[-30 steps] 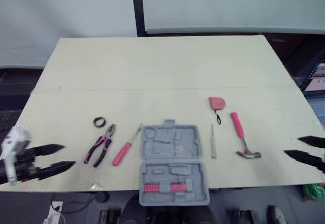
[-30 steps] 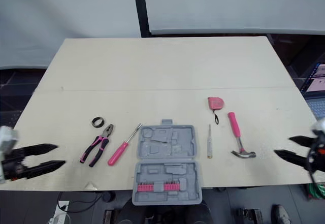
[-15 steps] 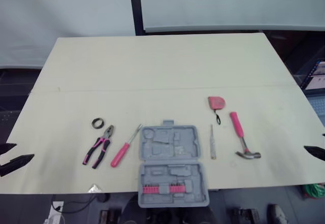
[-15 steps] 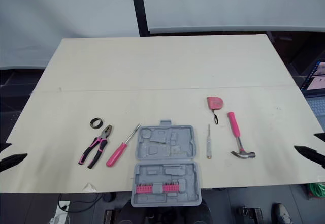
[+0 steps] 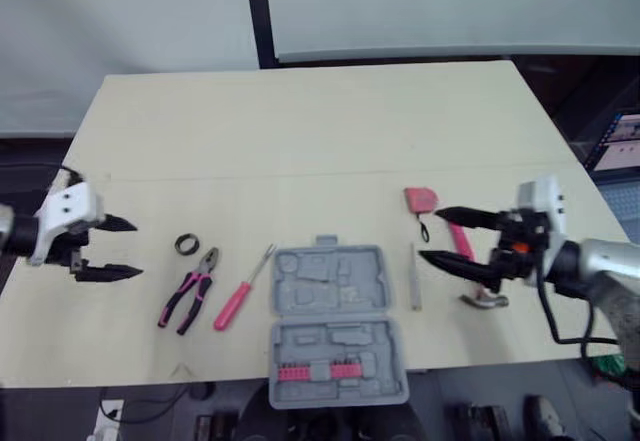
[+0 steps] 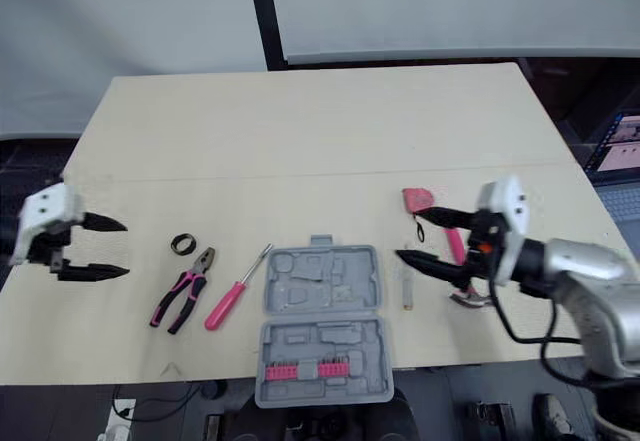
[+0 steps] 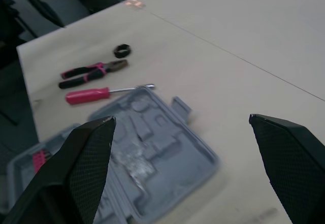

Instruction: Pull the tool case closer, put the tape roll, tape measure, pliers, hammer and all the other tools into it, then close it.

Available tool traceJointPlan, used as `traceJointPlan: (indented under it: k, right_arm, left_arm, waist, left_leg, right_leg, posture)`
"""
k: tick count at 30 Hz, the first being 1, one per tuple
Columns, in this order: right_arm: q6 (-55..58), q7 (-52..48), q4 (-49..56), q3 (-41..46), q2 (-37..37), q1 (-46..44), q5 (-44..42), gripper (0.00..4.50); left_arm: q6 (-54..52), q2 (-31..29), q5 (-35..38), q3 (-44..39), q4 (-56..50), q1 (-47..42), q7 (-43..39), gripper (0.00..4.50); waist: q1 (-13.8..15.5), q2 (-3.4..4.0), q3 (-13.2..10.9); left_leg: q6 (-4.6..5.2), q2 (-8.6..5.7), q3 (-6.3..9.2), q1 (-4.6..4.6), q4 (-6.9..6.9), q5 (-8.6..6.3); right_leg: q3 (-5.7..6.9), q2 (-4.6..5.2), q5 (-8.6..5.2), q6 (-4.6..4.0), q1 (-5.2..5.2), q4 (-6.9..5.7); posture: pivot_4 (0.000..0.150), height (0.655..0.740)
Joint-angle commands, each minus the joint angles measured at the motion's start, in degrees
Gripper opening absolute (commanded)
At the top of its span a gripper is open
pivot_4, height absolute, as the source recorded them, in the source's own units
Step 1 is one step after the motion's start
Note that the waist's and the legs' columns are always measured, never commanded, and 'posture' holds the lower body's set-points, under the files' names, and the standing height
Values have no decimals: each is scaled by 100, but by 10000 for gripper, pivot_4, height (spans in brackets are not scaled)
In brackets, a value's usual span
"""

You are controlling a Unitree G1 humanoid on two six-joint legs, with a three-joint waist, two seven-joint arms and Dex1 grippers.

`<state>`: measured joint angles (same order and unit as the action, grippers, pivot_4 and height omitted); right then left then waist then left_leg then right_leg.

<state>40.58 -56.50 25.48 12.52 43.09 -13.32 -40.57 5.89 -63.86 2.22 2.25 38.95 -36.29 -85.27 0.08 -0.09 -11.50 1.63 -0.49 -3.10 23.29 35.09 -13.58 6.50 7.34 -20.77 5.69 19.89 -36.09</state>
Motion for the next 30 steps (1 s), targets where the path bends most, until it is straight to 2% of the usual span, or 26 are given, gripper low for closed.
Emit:
traceJointPlan:
  k: [1, 6, 11, 14, 20, 30]
  right_arm:
    - [46, 300, 409, -383, -245, -313, -168, 44473]
    - [-40, 603, 484, -856, -564, -446, 20, 44473]
    - [-140, 758, 683, -1040, -634, -333, 112, 44473]
    - [-124, 818, 795, -1055, -620, -278, 53, 45000]
    - [-138, 878, 1002, -996, -526, -54, 48, 45000]
    - [-115, 882, 1018, -912, -419, -18, -32, 45000]
  left_arm:
    - [991, 131, -652, 570, 913, -788, -308, 45000]
    - [1928, 638, -1397, 1244, 2068, -1776, -42, 45000]
    - [2458, 1001, -1868, 1564, 2722, -2162, 275, 45000]
    - [2564, 1190, -2182, 1726, 2913, -2274, 730, 36866]
    - [2672, 1392, -2541, 1883, 3145, -2297, 1518, 36866]
    - [2447, 1664, -2844, 1959, 3339, -2241, 2163, 36866]
  waist:
    - [-12, -15, -1]
    - [-7, -37, 2]
    - [21, -47, -1]
    - [12, -56, -2]
    - [-15, -67, 3]
    - [-2, -70, 3]
  left_leg:
    - [3, 0, -5, 0, 2, 2]
    - [16, 0, -20, -2, 15, 6]
    - [20, 0, -33, 5, 21, 5]
    - [20, 0, -42, 6, 22, 6]
    - [21, 0, -47, 4, 23, 6]
    - [25, 4, -53, 6, 48, 3]
  right_leg:
    - [0, 0, 3, 5, 2, -1]
    - [-8, 8, 10, 17, 4, -11]
    - [-14, 15, 10, 17, 27, -38]
    - [-11, 17, 10, 17, 38, -52]
    - [-11, 19, 10, 17, 42, -58]
    - [-12, 23, 10, 17, 50, -82]
  posture:
    - [1500, 7278]
    - [1500, 7278]
    - [1500, 7278]
    - [1500, 7278]
    - [1500, 7278]
    - [1500, 7278]
